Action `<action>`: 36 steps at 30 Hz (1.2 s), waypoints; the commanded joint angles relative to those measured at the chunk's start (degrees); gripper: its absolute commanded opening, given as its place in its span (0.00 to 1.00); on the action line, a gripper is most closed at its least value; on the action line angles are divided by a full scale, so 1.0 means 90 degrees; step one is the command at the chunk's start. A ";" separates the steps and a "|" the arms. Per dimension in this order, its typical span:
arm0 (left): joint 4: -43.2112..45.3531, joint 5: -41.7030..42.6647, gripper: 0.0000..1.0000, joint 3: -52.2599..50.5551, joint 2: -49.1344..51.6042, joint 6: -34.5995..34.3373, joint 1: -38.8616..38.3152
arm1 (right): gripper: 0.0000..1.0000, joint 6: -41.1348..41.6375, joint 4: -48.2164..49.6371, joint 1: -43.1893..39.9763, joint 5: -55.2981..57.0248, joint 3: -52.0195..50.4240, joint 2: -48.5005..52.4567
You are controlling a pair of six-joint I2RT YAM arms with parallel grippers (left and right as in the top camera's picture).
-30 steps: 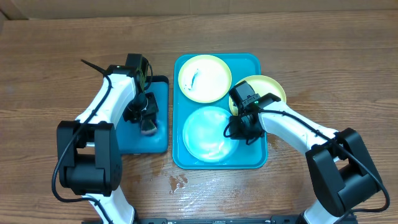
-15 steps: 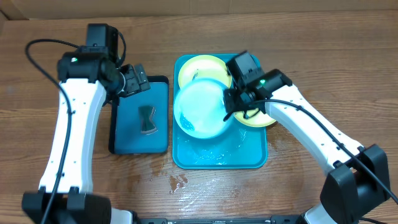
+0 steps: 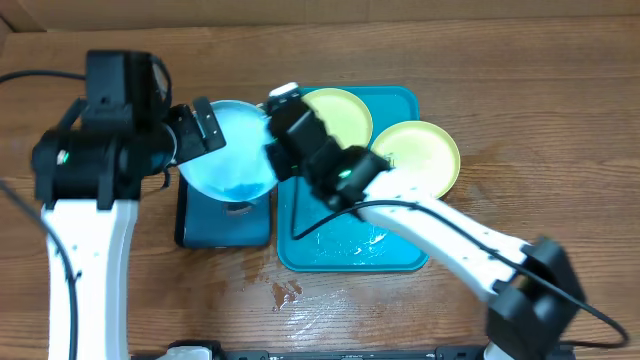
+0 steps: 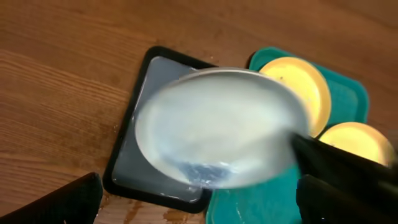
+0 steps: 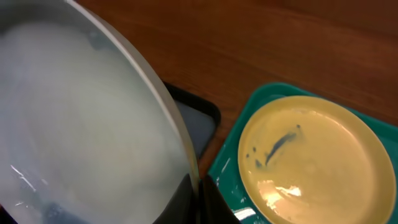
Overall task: Clean dirty plates on tray and stack at the side
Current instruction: 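Lift the white plate with the right gripper and place it right of tray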
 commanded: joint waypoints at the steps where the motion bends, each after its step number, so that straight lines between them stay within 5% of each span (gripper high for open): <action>1: -0.0087 -0.0180 1.00 0.0168 -0.0350 0.0172 0.0017 | 0.04 -0.0627 0.0481 0.0250 0.1015 0.0124 0.0219; 16: -0.0134 -0.0704 1.00 0.0313 -0.0656 -0.0318 0.0024 | 0.04 -0.2176 0.1161 0.1579 0.4097 0.0194 0.0214; 27: -0.0245 -0.2926 1.00 0.0408 -0.1236 -0.0940 0.0022 | 0.04 -0.2217 0.1105 0.1787 0.4379 0.0194 0.0214; 36: -0.0704 -0.3019 1.00 0.0403 -0.1076 -0.0935 0.0022 | 0.04 -0.2220 0.1110 0.1787 0.4381 0.0194 0.0214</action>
